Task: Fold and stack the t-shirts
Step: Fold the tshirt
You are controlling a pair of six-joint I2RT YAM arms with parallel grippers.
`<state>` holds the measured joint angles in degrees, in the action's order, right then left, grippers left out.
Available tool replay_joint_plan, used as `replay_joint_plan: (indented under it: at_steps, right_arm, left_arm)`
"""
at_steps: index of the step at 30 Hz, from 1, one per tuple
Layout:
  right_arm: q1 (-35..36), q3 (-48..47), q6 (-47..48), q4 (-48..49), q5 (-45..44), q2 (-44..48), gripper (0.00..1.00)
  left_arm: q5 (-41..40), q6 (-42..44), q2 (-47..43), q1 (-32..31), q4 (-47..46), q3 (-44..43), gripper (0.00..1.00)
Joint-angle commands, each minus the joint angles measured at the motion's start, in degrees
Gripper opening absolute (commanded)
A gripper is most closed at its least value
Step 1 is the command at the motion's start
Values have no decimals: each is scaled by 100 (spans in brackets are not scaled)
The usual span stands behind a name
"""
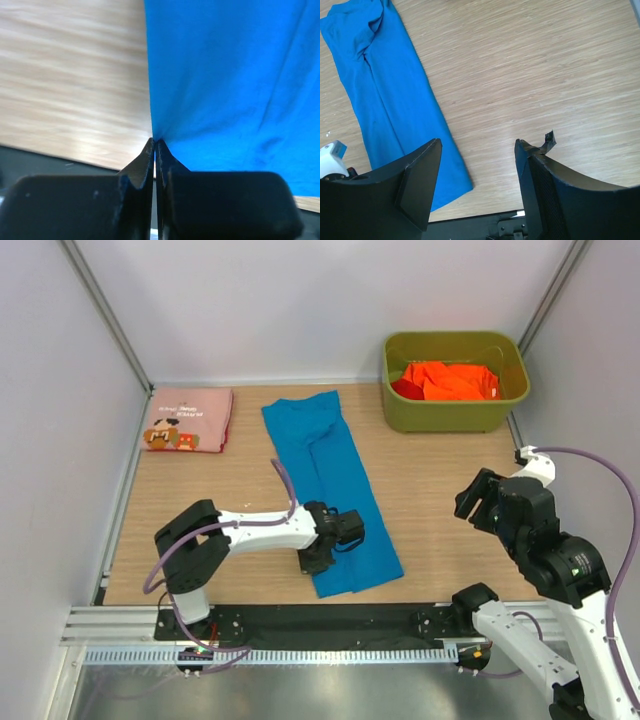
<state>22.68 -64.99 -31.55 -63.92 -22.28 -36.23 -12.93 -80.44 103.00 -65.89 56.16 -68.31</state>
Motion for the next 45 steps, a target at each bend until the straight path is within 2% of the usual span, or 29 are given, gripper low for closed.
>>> replay_joint_plan:
  at_steps: [1,7,10,11,14,16,19,20,22,23,24,25,28,31,32,35,37,40,45]
  right_arm:
    - [0,100,44,318,206,28,67]
    - [9,478,245,749,1047,11,68]
    - [9,602,369,986,1305,-121,68]
    - [9,610,325,1135,1384,-269,68]
    - [0,602,150,1591,1629,-725,68]
    - [0,601,-87,1952,1788,-1025,68]
    - [0,541,-517,2629,1834,-1842,67]
    - [9,479,-701,2891,1755,-2062,66]
    - [17,286,-1166,3165,1674,-2835,64]
    - [52,224,-1204,3610,1744,-3116,64]
    - [96,154,-1187,3911,1832,-3362,64]
    - [245,127,-926,4227,1955,-3826,65]
    - [421,328,-188,6077,2517,-4574,67]
    - [422,295,78,6821,2885,-5138,68]
    - [413,198,235,7058,3044,-5575,68]
    - [422,-346,465,7288,3554,-6445,67]
    - [430,-742,650,7359,3704,-6999,63]
    - [431,-1208,852,7481,3898,-7459,48]
    - [431,-1806,949,7587,3907,-8214,47]
  left_arm:
    - [-508,-15,-421,-12,736,274,0]
    - [-570,20,-386,120,1264,512,1]
    - [-763,-190,-526,129,1633,547,15]
    - [-947,-295,-596,181,1739,556,26]
    - [-1106,-165,-939,513,1846,477,41]
    - [-1255,177,-1123,787,1864,206,43]
    - [-1300,1151,-1501,1629,1462,-128,45]
    - [-1204,1432,-1728,2180,1233,-260,45]
    - [-635,2308,-1967,2710,244,-270,45]
    - [-397,2540,-2055,3157,-76,-279,47]
    - [-195,2830,-2143,3318,-384,-296,48]
    - [173,3233,-2144,3441,-917,-340,50]
    - [718,3587,-1873,3976,-1432,-647,58]
    - [1457,3588,-1249,4276,-1809,-929,57]
    - [1912,3545,-1099,4416,-1924,-982,57]
    - [2617,3422,-484,4602,-2337,-1131,56]
    - [2882,3369,-142,4716,-2531,-1201,56]
    - [3076,3202,227,4918,-2777,-1176,56]
    - [3244,3087,729,5121,-3023,-1272,56]
